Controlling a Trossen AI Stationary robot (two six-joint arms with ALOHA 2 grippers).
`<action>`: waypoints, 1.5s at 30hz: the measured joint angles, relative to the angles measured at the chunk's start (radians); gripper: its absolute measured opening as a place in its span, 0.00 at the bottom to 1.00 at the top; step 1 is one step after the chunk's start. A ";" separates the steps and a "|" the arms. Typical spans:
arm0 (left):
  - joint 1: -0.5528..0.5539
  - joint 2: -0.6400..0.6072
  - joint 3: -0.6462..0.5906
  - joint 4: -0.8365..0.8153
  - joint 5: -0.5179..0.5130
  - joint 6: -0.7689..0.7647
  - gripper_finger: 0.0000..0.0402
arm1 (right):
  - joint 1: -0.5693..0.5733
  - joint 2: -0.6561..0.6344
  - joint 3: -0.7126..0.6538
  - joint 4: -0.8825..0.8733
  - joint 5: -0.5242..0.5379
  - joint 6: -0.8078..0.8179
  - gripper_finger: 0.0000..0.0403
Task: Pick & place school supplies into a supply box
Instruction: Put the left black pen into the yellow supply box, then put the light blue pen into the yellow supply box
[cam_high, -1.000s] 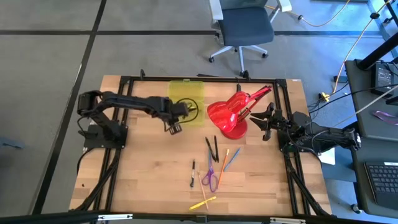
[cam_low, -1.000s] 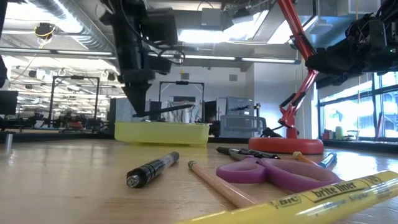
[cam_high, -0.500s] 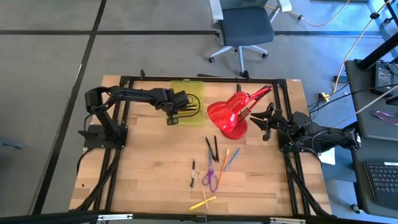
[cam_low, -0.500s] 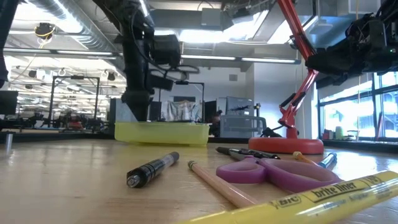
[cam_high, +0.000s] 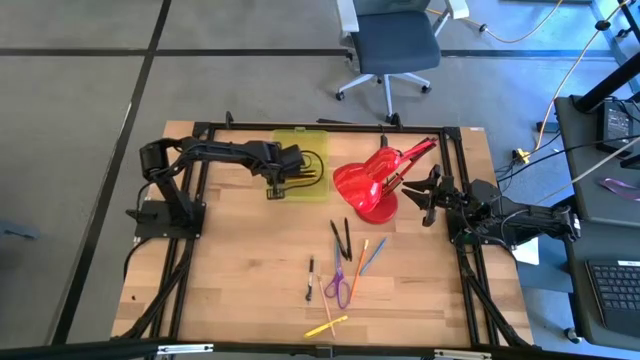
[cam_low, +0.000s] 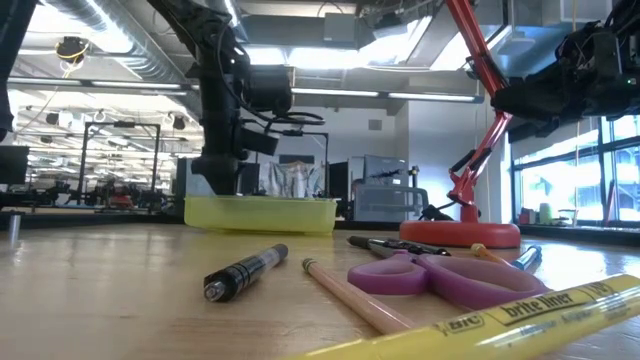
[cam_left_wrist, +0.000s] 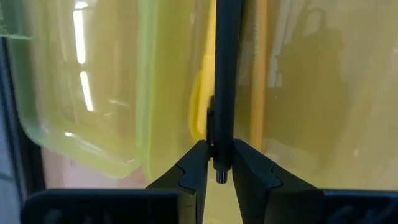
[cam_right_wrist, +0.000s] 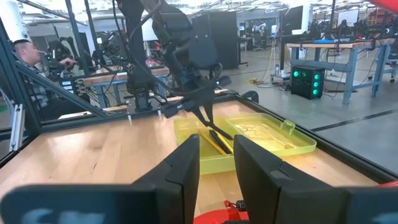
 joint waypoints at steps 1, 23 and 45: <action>0.000 0.000 0.000 0.000 0.011 0.017 0.14 | 0.000 0.000 0.000 0.000 0.000 0.000 0.26; -0.001 0.000 0.000 0.010 0.016 0.069 0.19 | 0.000 0.000 0.000 -0.001 0.000 0.000 0.26; 0.000 -0.565 -0.322 0.505 0.254 -0.206 0.19 | 0.000 0.000 0.000 -0.009 -0.051 0.040 0.26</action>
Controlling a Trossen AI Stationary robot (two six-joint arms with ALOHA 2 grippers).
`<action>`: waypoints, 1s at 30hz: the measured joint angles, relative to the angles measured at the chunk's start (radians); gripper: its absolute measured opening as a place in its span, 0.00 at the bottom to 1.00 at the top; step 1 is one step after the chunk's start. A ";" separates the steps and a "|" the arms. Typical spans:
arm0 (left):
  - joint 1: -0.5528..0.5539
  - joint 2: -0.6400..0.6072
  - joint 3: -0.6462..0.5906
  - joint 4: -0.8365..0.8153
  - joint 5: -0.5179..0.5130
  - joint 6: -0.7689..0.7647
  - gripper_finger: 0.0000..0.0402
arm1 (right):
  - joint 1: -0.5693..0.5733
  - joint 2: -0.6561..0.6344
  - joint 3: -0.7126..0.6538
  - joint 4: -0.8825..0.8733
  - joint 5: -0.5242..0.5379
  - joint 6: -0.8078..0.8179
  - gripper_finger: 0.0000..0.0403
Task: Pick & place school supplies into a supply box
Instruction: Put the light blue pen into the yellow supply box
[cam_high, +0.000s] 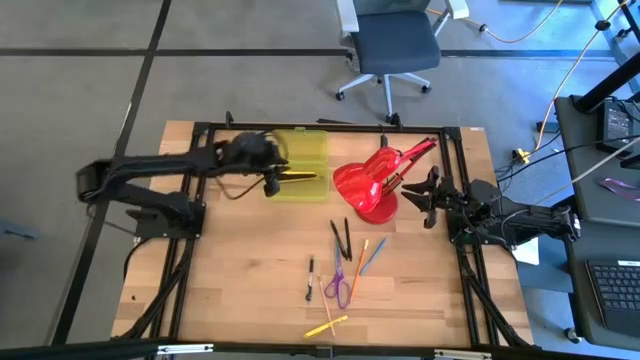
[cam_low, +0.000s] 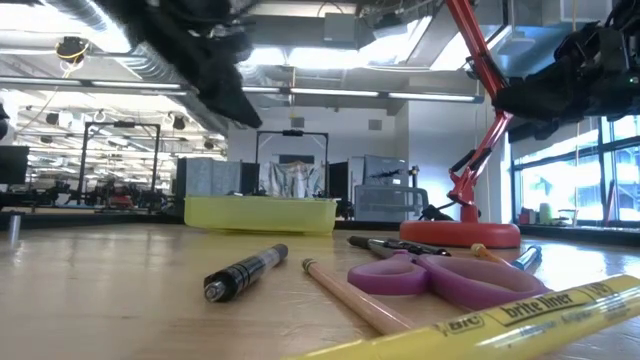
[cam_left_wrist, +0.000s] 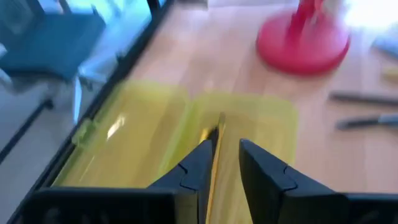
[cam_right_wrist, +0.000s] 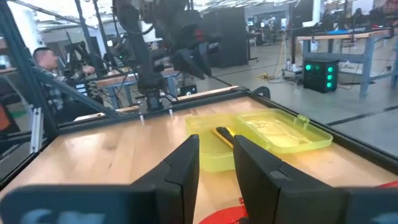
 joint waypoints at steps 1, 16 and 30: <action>-0.007 -0.035 -0.048 0.058 -0.002 -0.020 0.19 | 0.000 0.000 0.000 -0.003 -0.016 -0.022 0.26; -0.125 -0.241 -0.448 0.535 -0.003 -0.196 0.18 | 0.089 0.170 0.021 -0.023 -0.041 -0.111 0.26; -0.138 -0.240 -0.459 0.534 -0.004 -0.195 0.19 | 0.305 0.668 0.327 -0.236 0.140 -0.050 0.26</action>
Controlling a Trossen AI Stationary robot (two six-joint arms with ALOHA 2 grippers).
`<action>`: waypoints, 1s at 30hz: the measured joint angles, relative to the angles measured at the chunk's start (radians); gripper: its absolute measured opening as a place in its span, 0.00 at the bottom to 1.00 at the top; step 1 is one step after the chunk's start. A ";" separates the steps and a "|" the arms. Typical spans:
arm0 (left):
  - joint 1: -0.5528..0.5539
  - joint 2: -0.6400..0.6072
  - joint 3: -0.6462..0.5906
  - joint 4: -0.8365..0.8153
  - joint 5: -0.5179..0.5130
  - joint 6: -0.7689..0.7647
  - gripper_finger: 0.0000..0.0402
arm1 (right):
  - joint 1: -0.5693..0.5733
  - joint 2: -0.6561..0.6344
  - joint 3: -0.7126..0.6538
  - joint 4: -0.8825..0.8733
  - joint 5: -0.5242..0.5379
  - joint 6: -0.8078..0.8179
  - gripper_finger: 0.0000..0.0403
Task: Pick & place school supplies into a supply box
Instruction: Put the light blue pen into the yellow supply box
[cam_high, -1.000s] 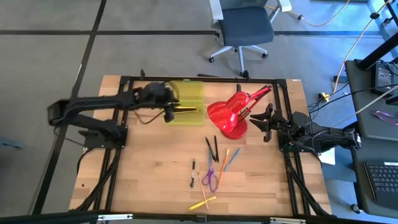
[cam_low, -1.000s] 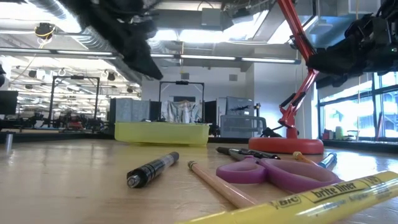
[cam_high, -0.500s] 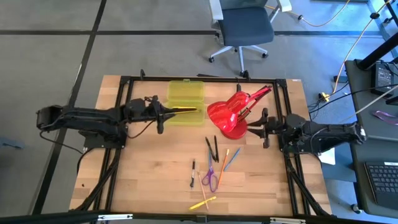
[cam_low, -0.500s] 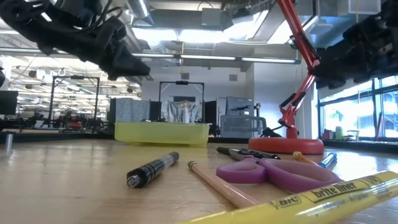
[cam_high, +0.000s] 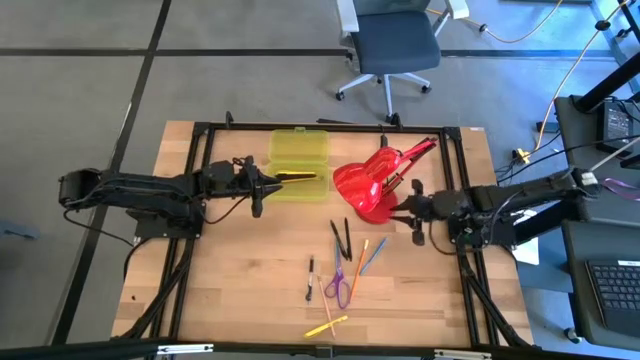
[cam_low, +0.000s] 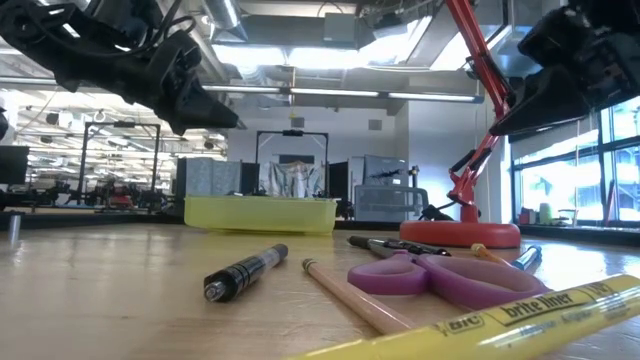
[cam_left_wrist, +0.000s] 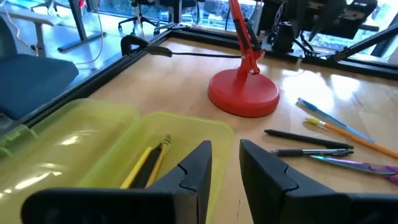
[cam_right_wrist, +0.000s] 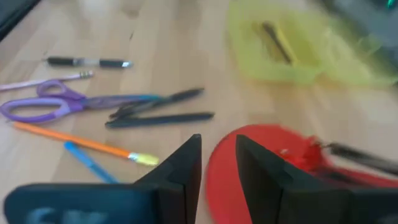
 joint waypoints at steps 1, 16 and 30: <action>0.000 0.000 0.000 0.000 0.000 0.013 0.19 | 0.021 0.041 0.026 -0.013 0.004 0.024 0.26; 0.000 0.000 0.000 -0.007 0.000 0.086 0.19 | 0.287 0.635 0.390 -0.344 0.028 0.359 0.26; 0.000 0.001 0.000 -0.047 0.000 0.086 0.20 | 0.296 0.802 0.455 -0.363 -0.051 0.432 0.34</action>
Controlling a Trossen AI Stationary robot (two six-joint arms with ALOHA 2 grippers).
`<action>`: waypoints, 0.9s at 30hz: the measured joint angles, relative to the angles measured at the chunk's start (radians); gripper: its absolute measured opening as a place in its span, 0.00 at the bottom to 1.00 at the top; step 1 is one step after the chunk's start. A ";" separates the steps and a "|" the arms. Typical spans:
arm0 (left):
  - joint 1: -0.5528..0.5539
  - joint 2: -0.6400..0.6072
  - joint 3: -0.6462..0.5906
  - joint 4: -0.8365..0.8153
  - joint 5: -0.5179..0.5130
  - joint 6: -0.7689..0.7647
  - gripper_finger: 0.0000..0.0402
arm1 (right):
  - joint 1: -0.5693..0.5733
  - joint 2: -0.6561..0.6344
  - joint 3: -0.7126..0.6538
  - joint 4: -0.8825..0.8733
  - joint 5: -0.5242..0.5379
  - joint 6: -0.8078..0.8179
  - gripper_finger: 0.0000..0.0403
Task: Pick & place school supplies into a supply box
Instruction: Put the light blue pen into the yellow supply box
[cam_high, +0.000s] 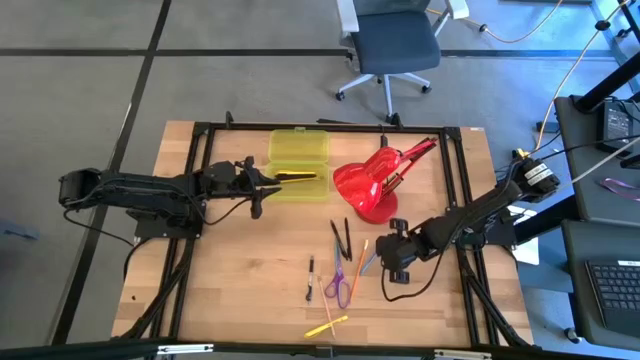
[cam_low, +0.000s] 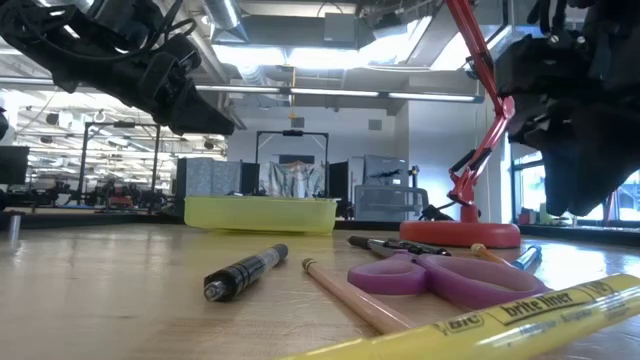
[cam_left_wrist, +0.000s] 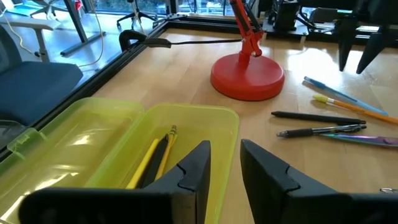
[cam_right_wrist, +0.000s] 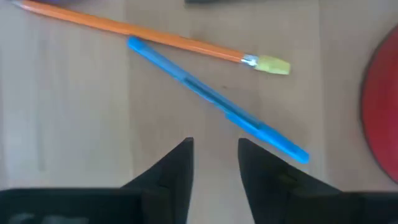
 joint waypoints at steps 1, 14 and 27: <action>0.000 0.000 0.000 0.000 0.000 0.001 0.20 | 0.000 -0.001 0.000 -0.004 0.014 0.000 0.36; 0.000 0.000 0.000 -0.006 0.000 -0.001 0.20 | -0.001 0.007 0.000 -0.004 0.039 -0.244 0.49; 0.000 0.000 0.000 -0.007 0.000 -0.012 0.19 | -0.061 0.163 0.003 0.051 0.040 -0.399 0.48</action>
